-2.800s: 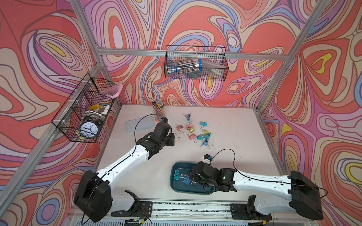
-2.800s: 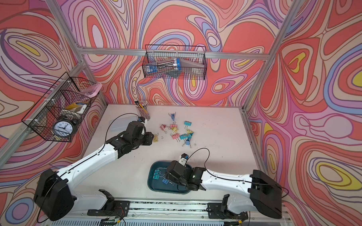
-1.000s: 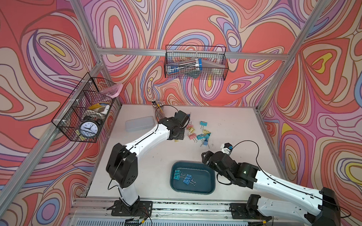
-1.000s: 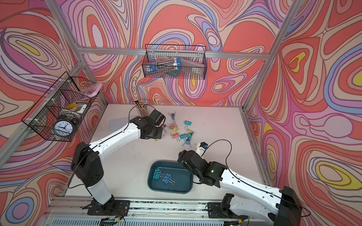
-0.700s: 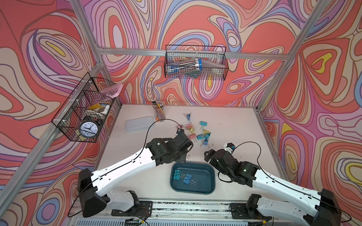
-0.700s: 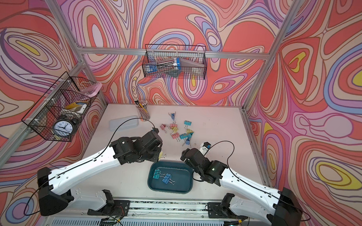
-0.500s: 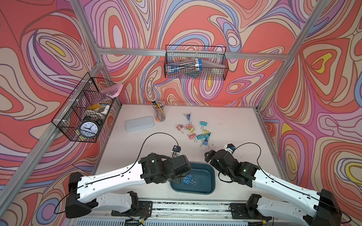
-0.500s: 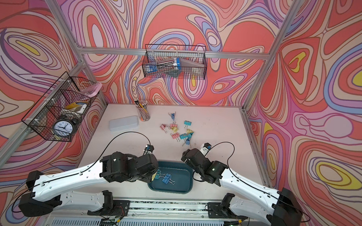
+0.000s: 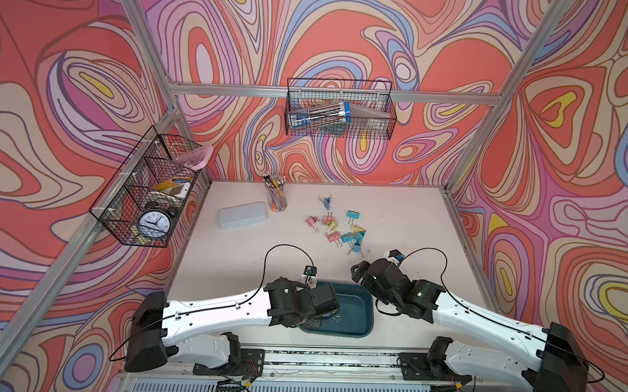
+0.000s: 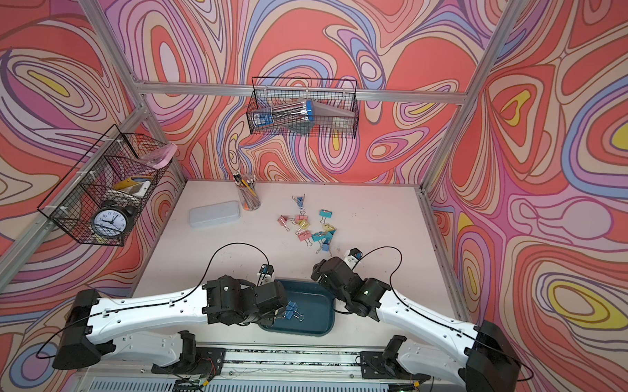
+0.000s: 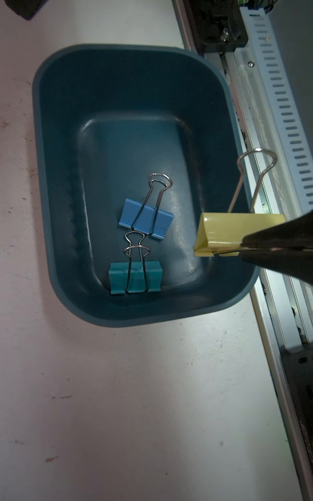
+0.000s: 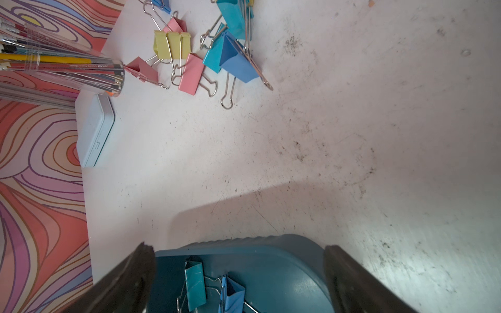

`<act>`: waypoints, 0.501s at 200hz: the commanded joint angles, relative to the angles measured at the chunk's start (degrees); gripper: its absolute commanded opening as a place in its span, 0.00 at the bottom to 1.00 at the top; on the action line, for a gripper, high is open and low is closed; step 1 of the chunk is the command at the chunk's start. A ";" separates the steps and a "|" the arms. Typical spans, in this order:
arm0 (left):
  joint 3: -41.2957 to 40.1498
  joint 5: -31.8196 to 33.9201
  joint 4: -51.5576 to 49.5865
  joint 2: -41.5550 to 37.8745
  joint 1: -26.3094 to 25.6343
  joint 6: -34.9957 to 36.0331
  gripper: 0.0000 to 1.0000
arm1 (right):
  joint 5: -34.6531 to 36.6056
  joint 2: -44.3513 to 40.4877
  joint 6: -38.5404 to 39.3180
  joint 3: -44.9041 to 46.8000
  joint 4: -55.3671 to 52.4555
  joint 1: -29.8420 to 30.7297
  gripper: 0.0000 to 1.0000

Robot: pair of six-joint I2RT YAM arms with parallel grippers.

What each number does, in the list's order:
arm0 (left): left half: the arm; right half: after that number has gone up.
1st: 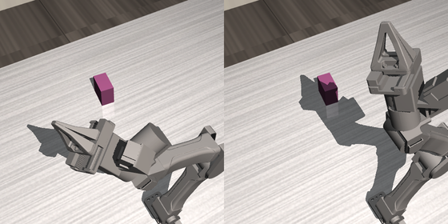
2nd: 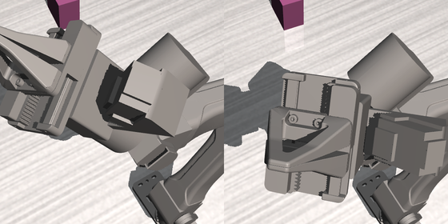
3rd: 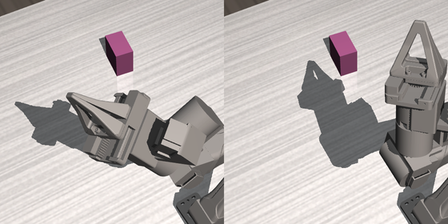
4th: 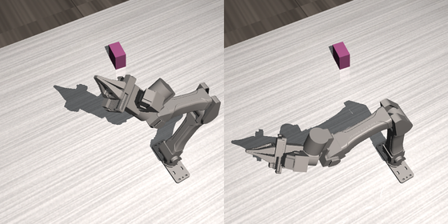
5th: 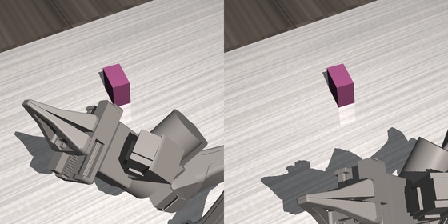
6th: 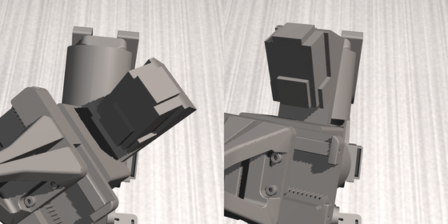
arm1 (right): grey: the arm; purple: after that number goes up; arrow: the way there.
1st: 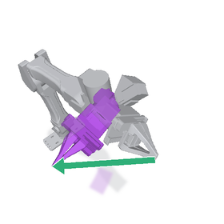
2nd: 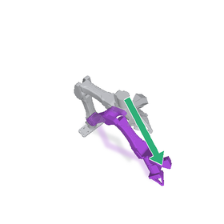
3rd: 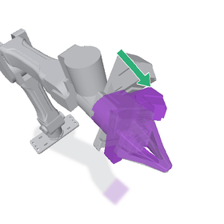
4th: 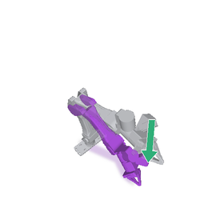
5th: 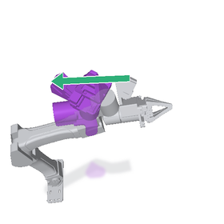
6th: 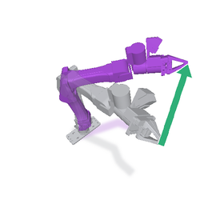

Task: Put the binder clips in the storage box
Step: Place the binder clip in the storage box.

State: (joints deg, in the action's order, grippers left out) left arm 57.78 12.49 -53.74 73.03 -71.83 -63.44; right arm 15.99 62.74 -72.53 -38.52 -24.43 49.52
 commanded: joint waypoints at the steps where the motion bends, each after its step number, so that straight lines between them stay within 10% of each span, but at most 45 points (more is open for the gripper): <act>1: -2.20 3.95 0.84 1.03 -0.28 0.36 0.00 | 0.06 -1.17 -0.72 1.06 -0.23 -0.26 0.98; 100: -7.36 6.26 7.99 6.50 -0.24 3.72 0.00 | -1.54 2.72 3.74 -1.63 0.84 -0.33 0.98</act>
State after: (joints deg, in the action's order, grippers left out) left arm 50.39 18.22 -46.61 78.46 -71.83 -60.64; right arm 14.06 65.12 -70.89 -38.50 -23.62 49.47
